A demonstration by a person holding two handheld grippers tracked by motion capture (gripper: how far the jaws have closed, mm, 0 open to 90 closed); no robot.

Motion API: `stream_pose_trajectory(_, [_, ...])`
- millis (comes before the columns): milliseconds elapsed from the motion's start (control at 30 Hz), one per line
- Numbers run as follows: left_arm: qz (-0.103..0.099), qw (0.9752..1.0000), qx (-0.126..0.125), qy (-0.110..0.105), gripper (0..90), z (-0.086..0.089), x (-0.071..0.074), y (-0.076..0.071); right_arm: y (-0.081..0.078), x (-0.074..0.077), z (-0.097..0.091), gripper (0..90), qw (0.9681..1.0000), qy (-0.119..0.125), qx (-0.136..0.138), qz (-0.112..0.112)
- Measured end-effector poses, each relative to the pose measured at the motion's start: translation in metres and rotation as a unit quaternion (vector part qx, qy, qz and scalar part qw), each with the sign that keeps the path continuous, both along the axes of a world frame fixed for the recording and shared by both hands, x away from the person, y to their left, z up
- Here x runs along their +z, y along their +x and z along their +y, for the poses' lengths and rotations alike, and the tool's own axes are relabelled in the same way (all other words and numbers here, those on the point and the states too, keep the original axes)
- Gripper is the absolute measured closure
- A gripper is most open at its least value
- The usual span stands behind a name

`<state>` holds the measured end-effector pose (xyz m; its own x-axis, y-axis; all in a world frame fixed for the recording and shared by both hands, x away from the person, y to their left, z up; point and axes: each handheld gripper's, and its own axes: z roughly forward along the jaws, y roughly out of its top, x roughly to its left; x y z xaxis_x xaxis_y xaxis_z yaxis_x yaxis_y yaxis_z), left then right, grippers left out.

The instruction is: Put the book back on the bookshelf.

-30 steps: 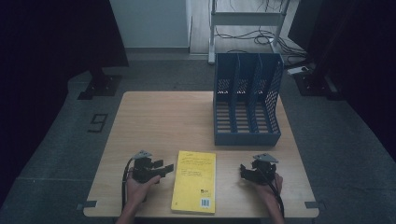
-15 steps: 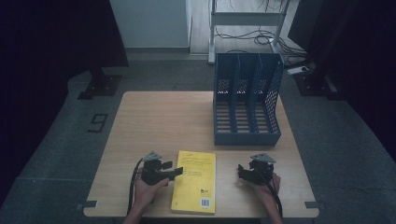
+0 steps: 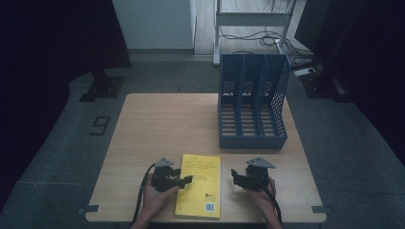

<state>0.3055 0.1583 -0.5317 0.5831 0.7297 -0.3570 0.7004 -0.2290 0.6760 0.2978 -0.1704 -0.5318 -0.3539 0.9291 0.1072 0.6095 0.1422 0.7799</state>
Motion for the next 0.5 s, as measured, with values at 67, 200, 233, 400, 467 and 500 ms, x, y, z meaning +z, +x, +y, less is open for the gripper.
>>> stream_pose_trajectory(67, [0.001,1.0,0.0,0.002,31.0,-0.001,-0.001,0.0,-0.003,0.001,0.008,17.8,0.9999,0.002,0.013,-0.003])
stream_pose_trajectory(200, [0.002,1.0,0.002,0.002,31.2,-0.001,-0.001,0.001,-0.006,-0.001,0.021,18.3,0.9993,0.006,0.036,0.0])
stream_pose_trajectory(233, [0.002,1.0,0.002,0.003,31.3,-0.001,-0.002,0.001,-0.007,-0.002,0.03,18.4,0.9986,0.007,0.052,0.004])
stream_pose_trajectory(400, [0.004,1.0,0.004,0.002,31.4,0.0,-0.003,0.002,-0.011,-0.006,0.047,18.6,0.9966,0.007,0.081,0.011])
stream_pose_trajectory(467, [0.004,1.0,0.006,0.002,31.1,0.0,-0.003,0.002,-0.012,-0.01,0.056,18.7,0.9951,0.01,0.097,0.019])
stream_pose_trajectory(500, [0.003,1.0,0.008,0.004,31.1,0.0,-0.004,0.002,-0.013,-0.01,0.058,18.8,0.9946,0.011,0.101,0.02])
